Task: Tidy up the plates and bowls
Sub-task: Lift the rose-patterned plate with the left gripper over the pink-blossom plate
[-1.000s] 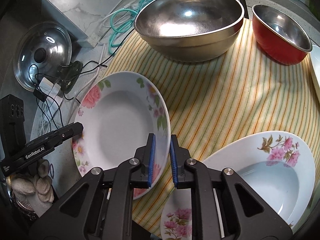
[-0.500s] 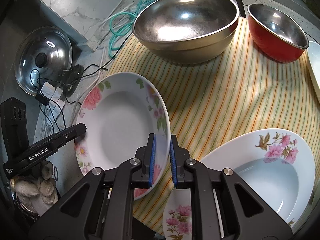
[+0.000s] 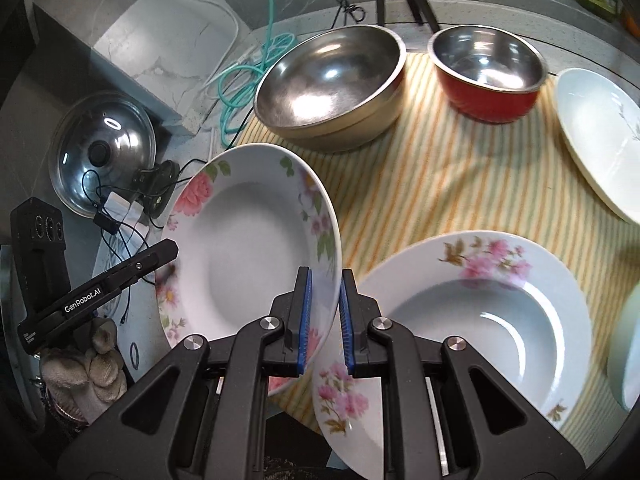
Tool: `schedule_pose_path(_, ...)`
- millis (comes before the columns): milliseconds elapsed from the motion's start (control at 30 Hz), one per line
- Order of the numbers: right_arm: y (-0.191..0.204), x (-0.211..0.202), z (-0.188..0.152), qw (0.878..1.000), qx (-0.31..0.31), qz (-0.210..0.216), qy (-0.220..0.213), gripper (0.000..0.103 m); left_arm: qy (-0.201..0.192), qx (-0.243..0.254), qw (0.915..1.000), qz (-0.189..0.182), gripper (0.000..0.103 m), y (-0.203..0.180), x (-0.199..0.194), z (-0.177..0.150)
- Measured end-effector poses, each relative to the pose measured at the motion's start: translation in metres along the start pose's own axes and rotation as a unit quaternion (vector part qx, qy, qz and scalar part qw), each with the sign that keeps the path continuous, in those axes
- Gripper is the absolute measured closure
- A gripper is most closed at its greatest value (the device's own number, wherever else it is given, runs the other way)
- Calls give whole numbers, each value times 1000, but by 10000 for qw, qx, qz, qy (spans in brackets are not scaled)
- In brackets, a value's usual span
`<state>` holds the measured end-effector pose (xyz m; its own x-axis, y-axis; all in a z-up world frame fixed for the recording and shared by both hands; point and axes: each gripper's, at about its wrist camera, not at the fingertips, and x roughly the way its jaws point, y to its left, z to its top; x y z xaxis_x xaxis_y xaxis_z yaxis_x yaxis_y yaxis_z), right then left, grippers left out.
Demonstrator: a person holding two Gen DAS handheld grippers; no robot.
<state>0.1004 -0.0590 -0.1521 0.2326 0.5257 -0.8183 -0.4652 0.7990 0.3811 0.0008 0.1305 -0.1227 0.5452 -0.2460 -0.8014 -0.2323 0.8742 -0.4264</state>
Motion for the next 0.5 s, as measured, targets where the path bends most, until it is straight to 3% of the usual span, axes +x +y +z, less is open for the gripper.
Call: schedule_pose_path(500,-69,-58,-45,9963,717,-458,-155,89,533,764,9942,-545,84,-77,35,-22)
